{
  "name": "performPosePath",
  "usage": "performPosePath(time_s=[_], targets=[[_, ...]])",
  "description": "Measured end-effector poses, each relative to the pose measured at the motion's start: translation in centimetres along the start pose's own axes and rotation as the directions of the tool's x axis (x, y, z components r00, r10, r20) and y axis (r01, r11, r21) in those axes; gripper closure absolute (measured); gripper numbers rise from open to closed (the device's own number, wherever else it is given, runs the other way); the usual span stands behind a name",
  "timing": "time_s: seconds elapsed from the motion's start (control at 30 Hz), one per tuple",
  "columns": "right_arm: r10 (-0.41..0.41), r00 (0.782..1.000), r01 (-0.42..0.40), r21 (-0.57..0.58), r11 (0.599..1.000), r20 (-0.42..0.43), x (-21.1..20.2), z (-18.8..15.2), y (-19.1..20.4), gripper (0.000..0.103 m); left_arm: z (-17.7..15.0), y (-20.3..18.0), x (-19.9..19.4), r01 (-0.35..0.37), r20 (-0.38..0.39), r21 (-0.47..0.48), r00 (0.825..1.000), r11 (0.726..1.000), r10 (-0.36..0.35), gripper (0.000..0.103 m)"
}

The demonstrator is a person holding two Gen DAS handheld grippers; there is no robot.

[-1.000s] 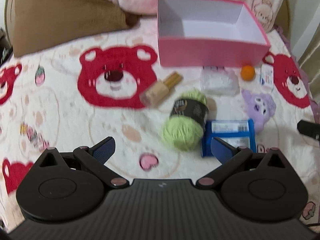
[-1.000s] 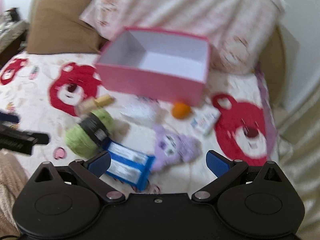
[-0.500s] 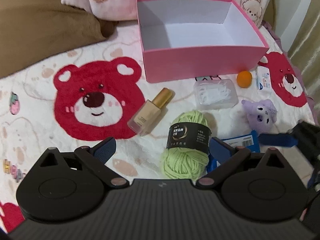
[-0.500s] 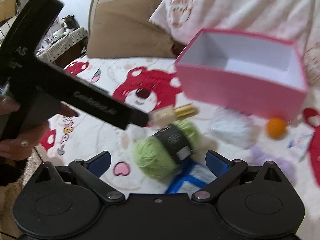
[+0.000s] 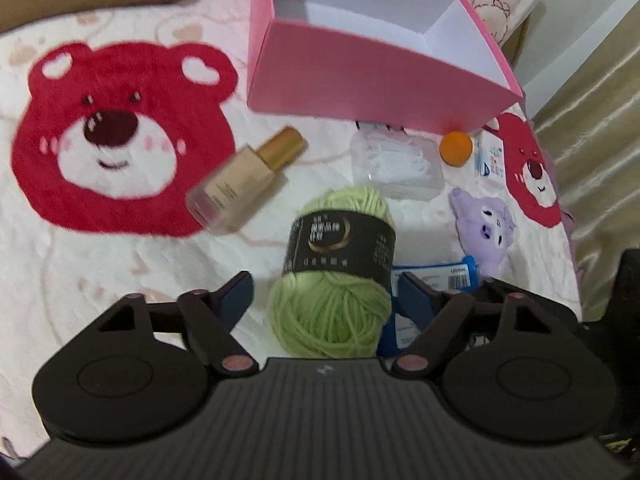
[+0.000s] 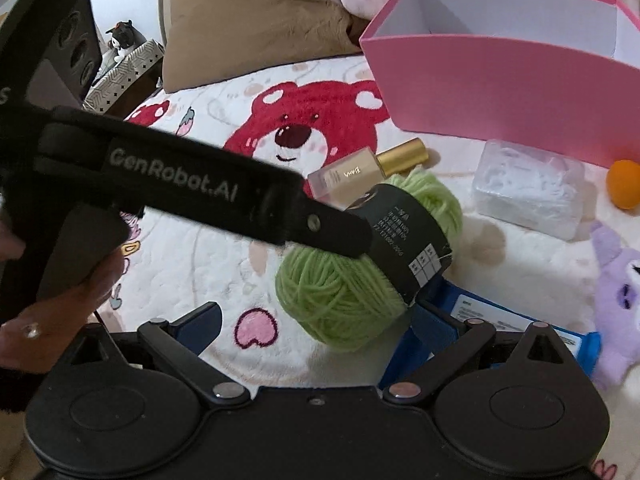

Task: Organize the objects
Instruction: 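Move the left tool to the green yarn ball and close on it, then carry the green yarn ball with the left tool into the pink box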

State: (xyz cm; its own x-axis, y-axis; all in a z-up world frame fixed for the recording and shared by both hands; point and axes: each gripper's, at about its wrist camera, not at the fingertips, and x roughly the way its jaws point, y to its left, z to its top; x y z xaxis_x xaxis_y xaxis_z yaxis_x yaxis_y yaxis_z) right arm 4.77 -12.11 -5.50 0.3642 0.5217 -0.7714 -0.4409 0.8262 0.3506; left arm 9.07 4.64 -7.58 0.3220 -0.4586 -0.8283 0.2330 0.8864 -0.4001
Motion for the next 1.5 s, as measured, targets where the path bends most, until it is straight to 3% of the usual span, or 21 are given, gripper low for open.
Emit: performPosePath(time_s=[0.03, 0.13, 0.23, 0.33, 0.5, 0.63, 0.83, 1.03, 1.23, 1.5], targets=[[-0.008, 1.000, 0.008, -0.010, 1.000, -0.008, 0.3, 0.1, 0.0, 0.002, -0.2, 0.2, 0.3, 0.001, -0.005, -0.003, 1.000, 1.000, -0.001, 0.039], [-0.055, 0.998, 0.055, -0.029, 0.998, -0.016, 1.1, 0.0, -0.1, 0.006, -0.6, 0.9, 1.2, 0.038, -0.027, -0.033, 0.999, 0.999, -0.039, 0.046], [-0.123, 0.992, 0.123, -0.024, 0.992, -0.018, 1.6, -0.4, -0.7, 0.022, -0.8, 1.5, 1.8, 0.085, -0.049, -0.088, 0.995, 0.993, -0.090, 0.048], [-0.129, 0.992, 0.129, -0.036, 0.991, 0.016, 0.9, -0.9, -0.8, 0.029, -1.1, 1.6, 2.0, 0.093, -0.038, -0.111, 0.994, 0.989, -0.098, 0.049], [-0.181, 0.979, 0.196, -0.191, 0.962, 0.096, -0.6, -2.1, 1.2, 0.042, -1.5, 0.7, 1.3, 0.092, -0.022, -0.111, 0.995, 0.990, -0.095, 0.051], [-0.190, 0.966, 0.235, -0.289, 0.928, 0.177, -3.0, -2.2, 2.0, 0.045, -1.4, -0.9, -0.3, 0.083, 0.033, -0.074, 0.996, 0.994, -0.081, 0.052], [-0.186, 0.953, 0.255, -0.299, 0.920, 0.240, -5.3, -1.8, 1.3, 0.048, -1.0, -3.6, -2.1, 0.067, 0.105, -0.019, 0.992, 0.998, -0.065, 0.053], [-0.219, 0.921, 0.331, -0.352, 0.875, 0.321, -7.4, -1.4, 1.8, 0.048, -0.3, -6.9, -4.3, 0.048, 0.158, 0.055, 0.986, 0.997, -0.056, 0.053], [-0.262, 0.867, 0.435, -0.390, 0.811, 0.424, -11.4, 1.0, 1.8, 0.048, 3.4, -10.9, -7.1, 0.047, 0.222, 0.144, 0.972, 0.988, -0.079, 0.053], [-0.323, 0.830, 0.516, -0.406, 0.754, 0.455, -13.0, 6.7, -1.9, 0.048, 9.9, -15.0, -6.5, 0.059, 0.268, 0.224, 0.956, 0.973, -0.120, 0.053]])
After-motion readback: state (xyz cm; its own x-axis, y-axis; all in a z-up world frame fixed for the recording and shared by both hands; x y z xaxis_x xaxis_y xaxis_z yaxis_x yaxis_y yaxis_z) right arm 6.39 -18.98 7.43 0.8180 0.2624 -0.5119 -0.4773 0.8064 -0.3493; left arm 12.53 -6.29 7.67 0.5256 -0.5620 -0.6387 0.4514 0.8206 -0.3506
